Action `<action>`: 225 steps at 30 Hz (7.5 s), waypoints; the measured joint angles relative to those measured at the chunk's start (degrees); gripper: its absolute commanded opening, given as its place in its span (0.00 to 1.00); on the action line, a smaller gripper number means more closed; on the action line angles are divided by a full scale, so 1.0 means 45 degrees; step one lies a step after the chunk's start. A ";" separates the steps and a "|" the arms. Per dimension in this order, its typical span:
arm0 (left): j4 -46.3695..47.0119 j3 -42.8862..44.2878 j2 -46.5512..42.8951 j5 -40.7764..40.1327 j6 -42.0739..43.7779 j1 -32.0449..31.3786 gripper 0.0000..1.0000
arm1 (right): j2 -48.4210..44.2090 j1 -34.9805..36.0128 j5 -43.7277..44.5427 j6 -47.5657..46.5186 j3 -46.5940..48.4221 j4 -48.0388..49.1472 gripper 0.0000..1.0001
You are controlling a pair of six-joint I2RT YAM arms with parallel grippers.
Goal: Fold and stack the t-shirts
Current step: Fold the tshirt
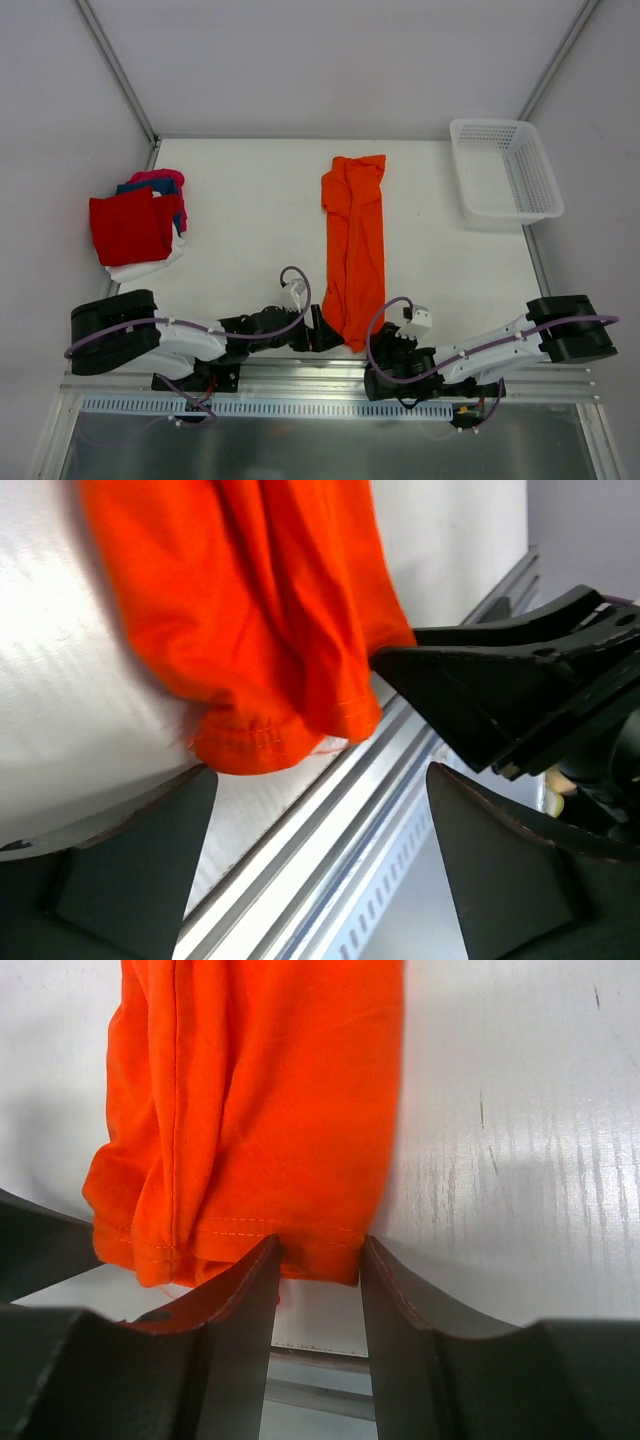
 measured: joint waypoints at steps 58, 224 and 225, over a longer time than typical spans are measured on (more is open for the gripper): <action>0.0860 0.0384 0.2317 -0.0466 -0.0359 0.0019 0.00 | 0.0015 0.0000 -0.0243 -0.0034 -0.0087 0.0121 0.00; -1.2002 0.8670 0.3672 -0.1005 0.4624 0.3458 0.00 | 0.4877 -0.8233 -0.6698 -1.3765 0.5591 0.3298 0.01; -1.2114 0.8408 0.3332 -0.1137 0.4478 0.3220 0.00 | 0.4809 -0.7883 -0.6397 -1.3478 0.5547 0.3045 0.01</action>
